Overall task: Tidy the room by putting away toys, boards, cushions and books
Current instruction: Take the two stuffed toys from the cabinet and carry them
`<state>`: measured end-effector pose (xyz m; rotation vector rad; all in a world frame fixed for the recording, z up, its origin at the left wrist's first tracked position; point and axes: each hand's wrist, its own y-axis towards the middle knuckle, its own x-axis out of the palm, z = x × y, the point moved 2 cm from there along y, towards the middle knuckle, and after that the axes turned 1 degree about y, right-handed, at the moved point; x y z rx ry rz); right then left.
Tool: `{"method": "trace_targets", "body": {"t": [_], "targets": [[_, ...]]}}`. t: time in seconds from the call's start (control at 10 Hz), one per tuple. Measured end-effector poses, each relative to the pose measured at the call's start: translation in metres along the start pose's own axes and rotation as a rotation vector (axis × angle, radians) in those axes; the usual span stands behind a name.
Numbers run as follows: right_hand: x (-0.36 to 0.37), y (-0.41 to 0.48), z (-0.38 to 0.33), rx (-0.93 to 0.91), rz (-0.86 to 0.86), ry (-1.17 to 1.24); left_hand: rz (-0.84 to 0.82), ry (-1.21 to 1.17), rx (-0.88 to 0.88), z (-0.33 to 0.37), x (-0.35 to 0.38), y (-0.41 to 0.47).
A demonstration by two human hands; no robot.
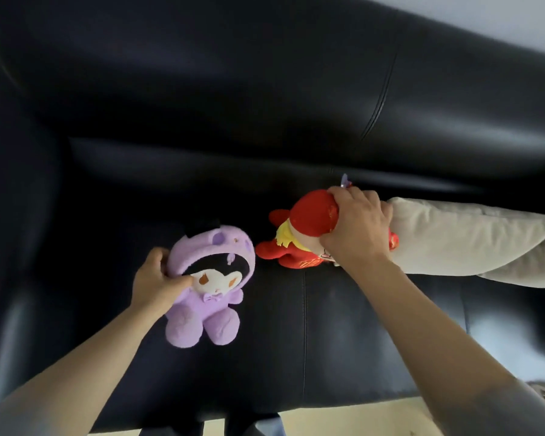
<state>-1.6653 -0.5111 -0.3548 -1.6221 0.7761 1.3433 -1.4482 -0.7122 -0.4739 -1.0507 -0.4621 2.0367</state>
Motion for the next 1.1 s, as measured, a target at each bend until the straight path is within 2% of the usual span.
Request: {"method": "trace_targets", "body": {"t": [0.2, 0.3, 0.4, 0.7, 0.9, 1.1], "targets": [[0.023, 0.023, -0.030, -0.208, -0.101, -0.145, 0.068, -0.189, 0.113, 0.034, -0.034, 0.018], [0.040, 0.022, -0.037, -0.237, -0.145, -0.118, 0.100, -0.207, 0.119, 0.051, -0.032, 0.034], [0.049, 0.021, -0.040, -0.254, -0.097, -0.028, 0.133, -0.209, 0.083, 0.052, -0.026, 0.046], [0.056, 0.011, -0.042, -0.238, -0.005, 0.012, 0.141, -0.097, -0.050, 0.016, -0.014, 0.066], [0.051, -0.005, -0.043, -0.224, 0.017, 0.071, 0.104, -0.061, -0.018, 0.011, -0.017, 0.055], [0.035, -0.034, -0.050, -0.180, 0.046, 0.202, 0.091, -0.121, -0.036, 0.017, -0.033, 0.022]]}}
